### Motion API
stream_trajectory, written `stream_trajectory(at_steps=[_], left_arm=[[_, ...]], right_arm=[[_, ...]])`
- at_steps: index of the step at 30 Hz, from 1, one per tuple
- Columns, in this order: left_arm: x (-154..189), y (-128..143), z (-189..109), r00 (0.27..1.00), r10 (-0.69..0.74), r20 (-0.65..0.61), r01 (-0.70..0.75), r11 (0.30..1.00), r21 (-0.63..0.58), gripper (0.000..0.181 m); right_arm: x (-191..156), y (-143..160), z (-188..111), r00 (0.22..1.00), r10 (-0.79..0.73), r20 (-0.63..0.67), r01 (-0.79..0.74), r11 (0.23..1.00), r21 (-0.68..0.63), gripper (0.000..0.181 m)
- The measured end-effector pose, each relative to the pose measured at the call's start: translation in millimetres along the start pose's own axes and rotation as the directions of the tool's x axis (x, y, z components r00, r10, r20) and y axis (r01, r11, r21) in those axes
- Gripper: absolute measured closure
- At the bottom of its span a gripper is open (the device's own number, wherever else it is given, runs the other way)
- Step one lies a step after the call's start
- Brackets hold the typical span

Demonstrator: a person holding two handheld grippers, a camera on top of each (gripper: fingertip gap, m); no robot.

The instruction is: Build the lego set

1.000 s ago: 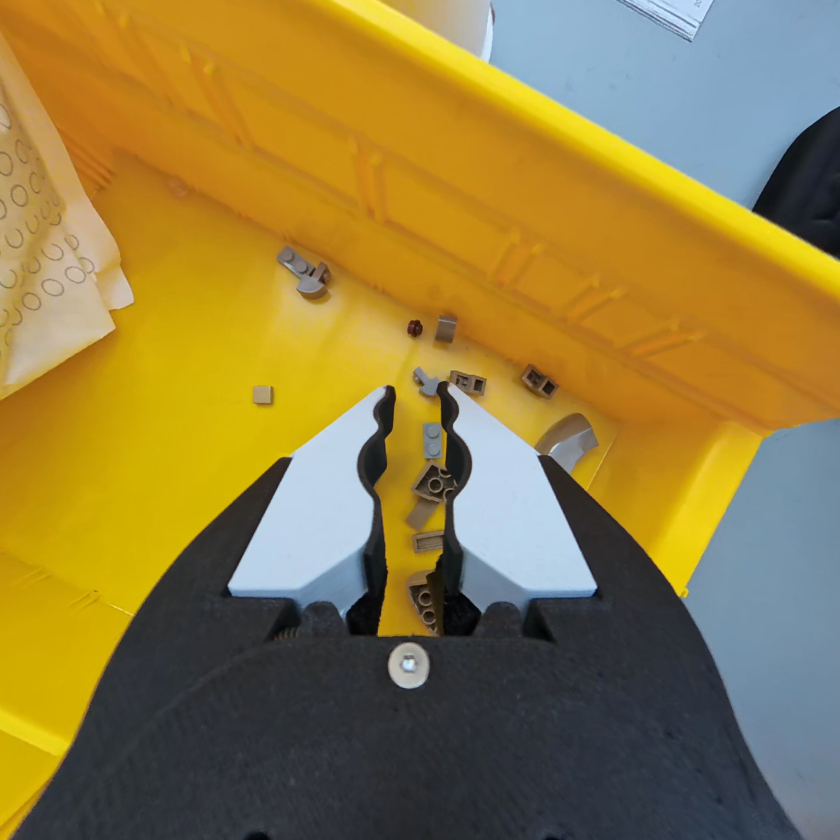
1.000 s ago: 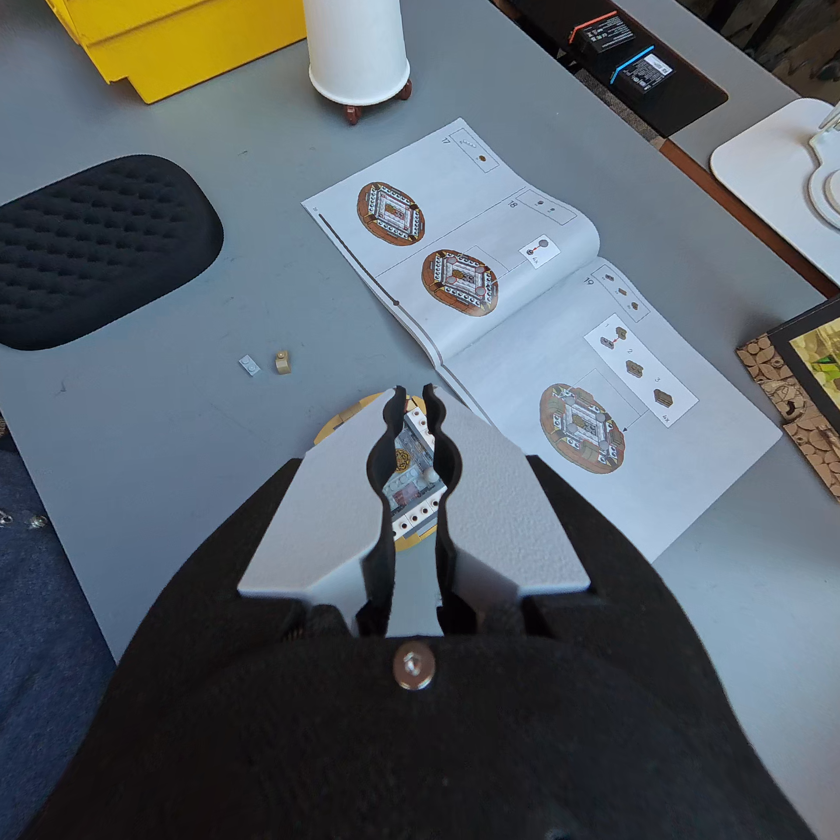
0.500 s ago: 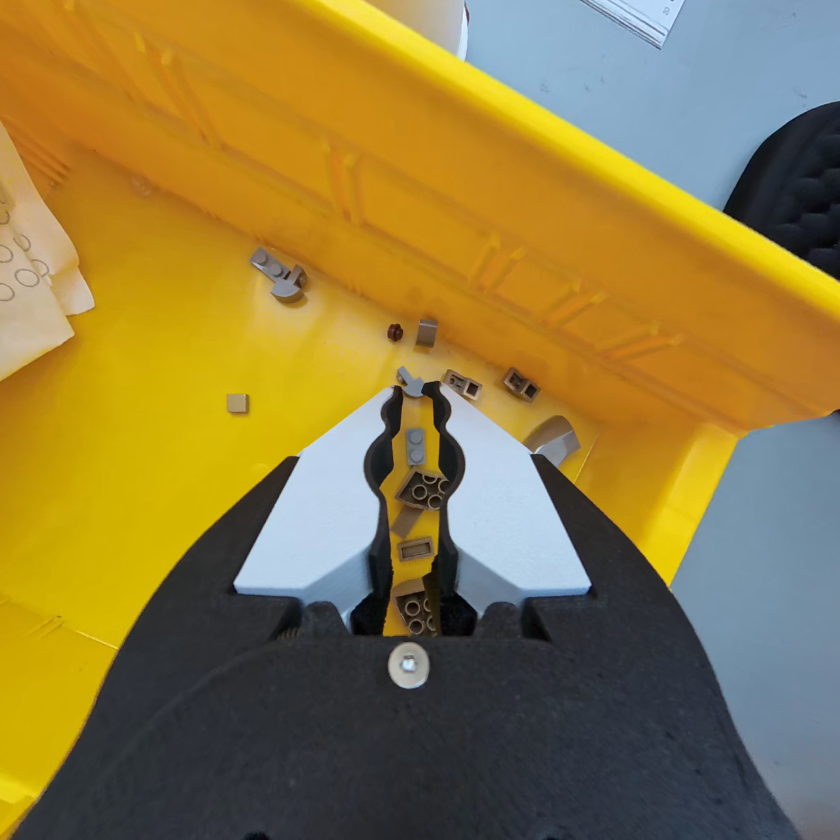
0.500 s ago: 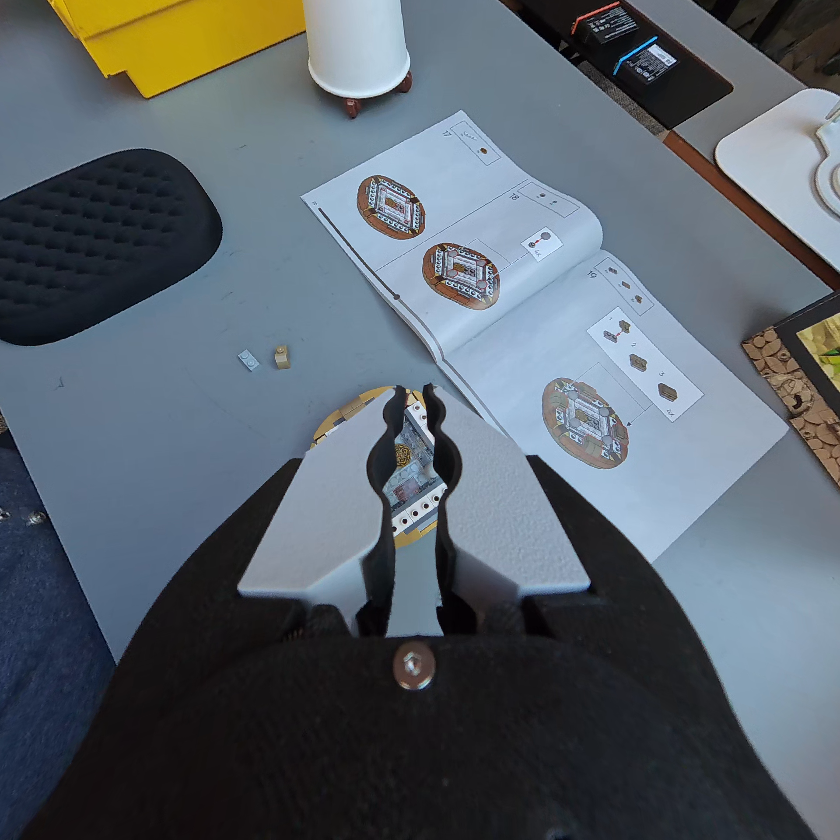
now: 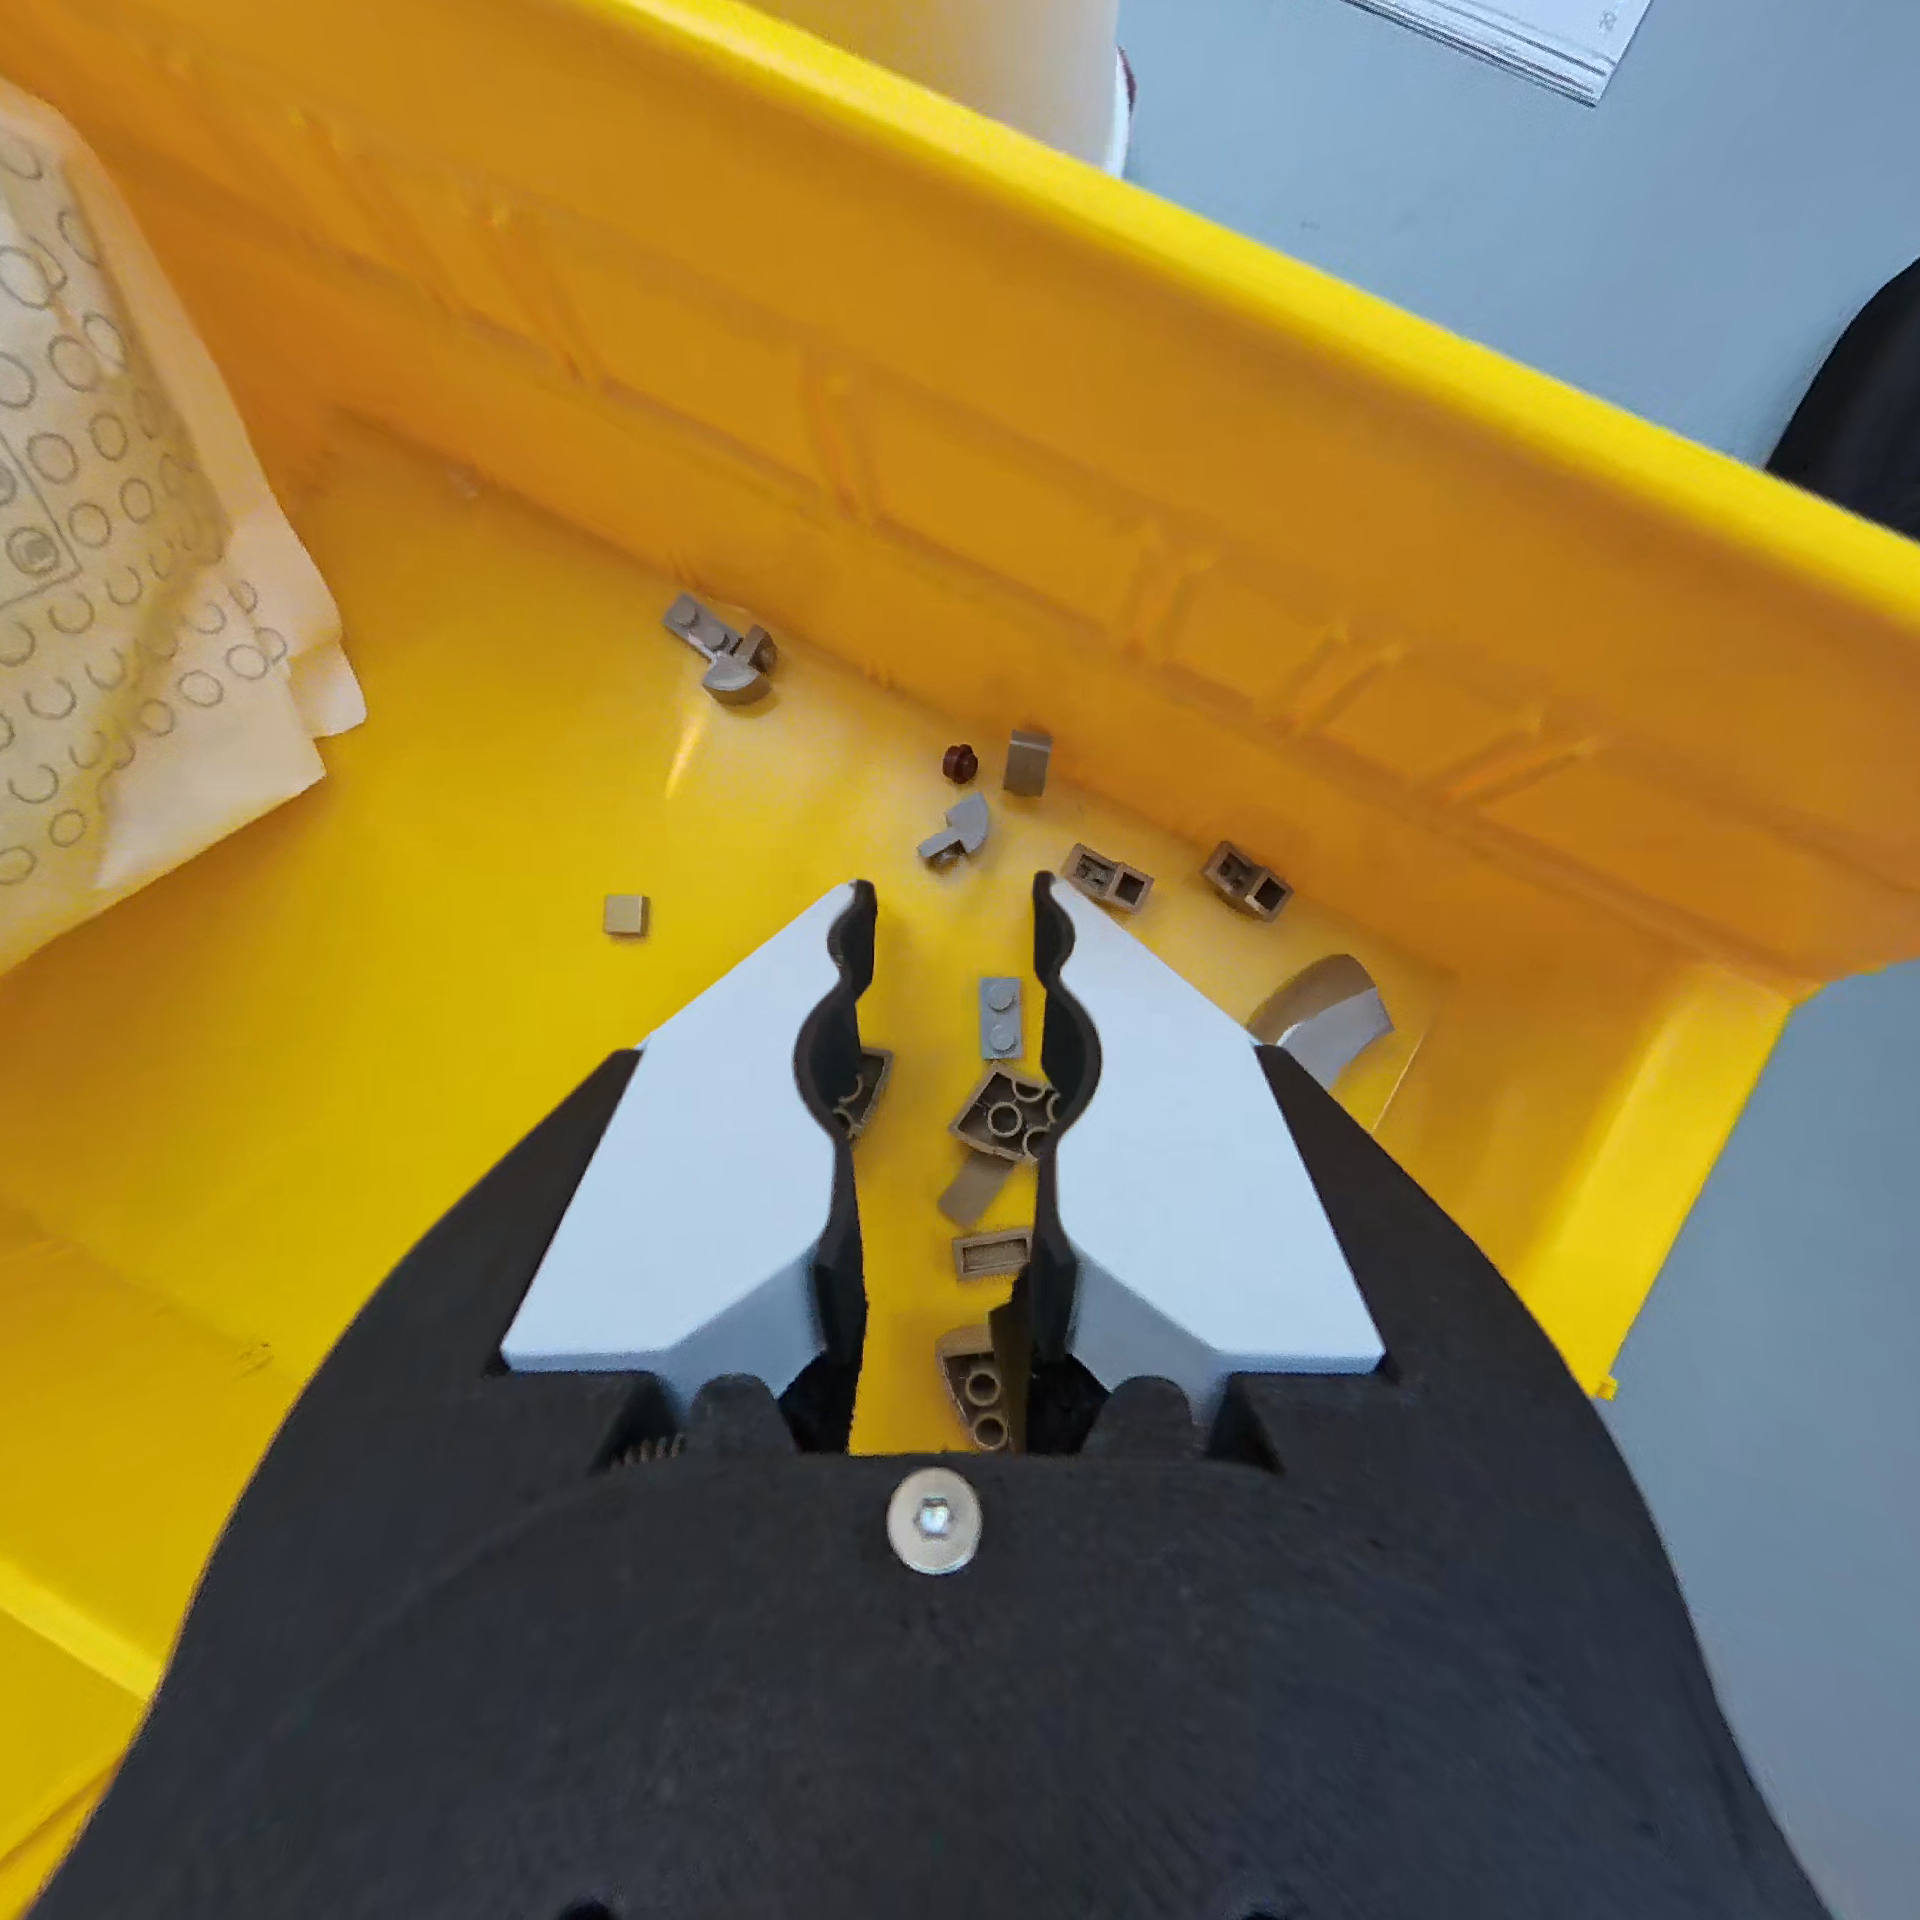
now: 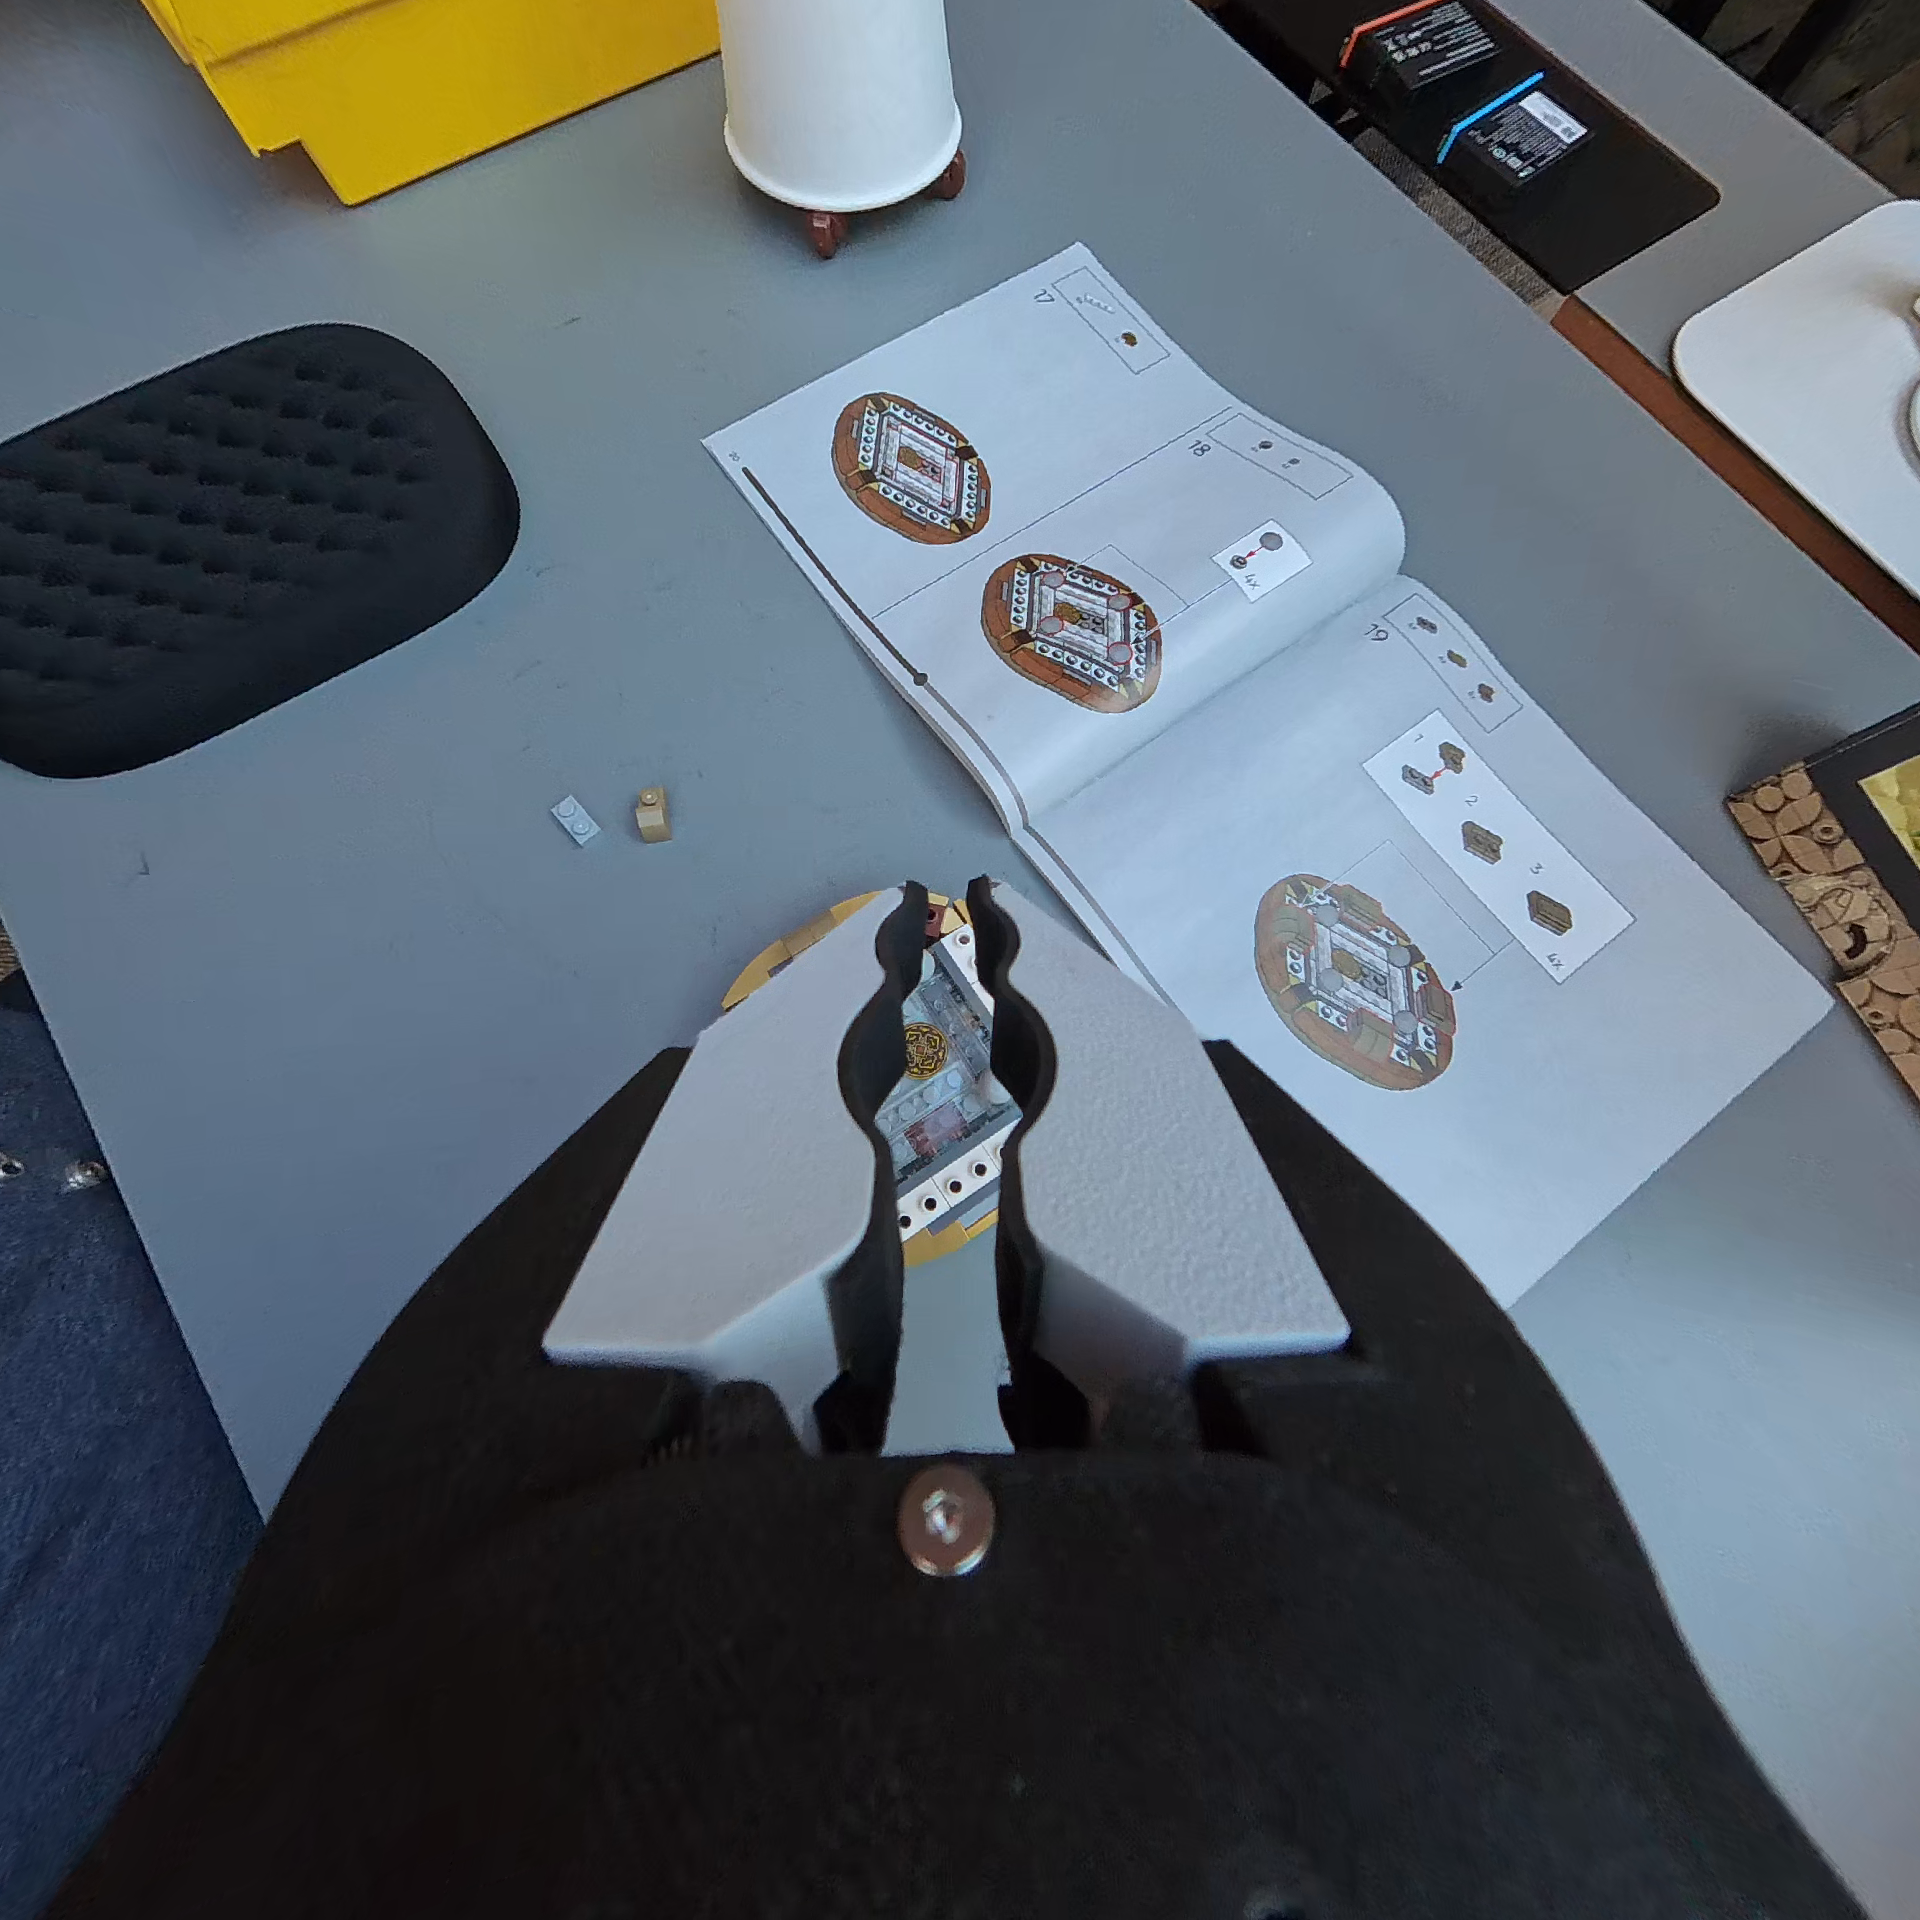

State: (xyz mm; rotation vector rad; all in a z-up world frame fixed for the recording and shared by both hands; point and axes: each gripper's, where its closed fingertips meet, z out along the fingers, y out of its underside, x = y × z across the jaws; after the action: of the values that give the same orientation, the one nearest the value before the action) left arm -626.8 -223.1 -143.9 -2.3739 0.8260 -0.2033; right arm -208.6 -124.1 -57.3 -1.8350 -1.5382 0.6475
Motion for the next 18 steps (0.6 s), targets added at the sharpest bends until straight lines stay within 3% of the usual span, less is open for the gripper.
stream_trajectory(at_steps=[8, 13, 16, 18], left_arm=[[-0.9, -4.4, 12.8, 0.998, -0.002, -0.056, 0.000, 0.999, -0.038, 0.153], [-1.9, -6.1, 13.9, 0.998, -0.009, -0.068, 0.006, 0.999, -0.032, 0.165], [-8.1, -1.7, 8.8, 1.000, -0.015, -0.002, 0.015, 0.999, -0.042, 0.170], [-20.4, 0.3, -3.5, 0.992, -0.044, 0.116, 0.049, 0.998, -0.047, 0.170]], right_arm=[[3.4, 1.8, -3.5, 1.000, 0.002, -0.018, -0.002, 1.000, -0.015, 0.173], [4.4, 6.5, -5.2, 1.000, 0.012, -0.017, -0.012, 1.000, -0.010, 0.173], [5.8, 4.7, -8.6, 1.000, 0.012, -0.027, -0.012, 1.000, 0.009, 0.173], [6.7, 2.9, -11.8, 0.999, 0.012, -0.036, -0.011, 1.000, 0.026, 0.173]])
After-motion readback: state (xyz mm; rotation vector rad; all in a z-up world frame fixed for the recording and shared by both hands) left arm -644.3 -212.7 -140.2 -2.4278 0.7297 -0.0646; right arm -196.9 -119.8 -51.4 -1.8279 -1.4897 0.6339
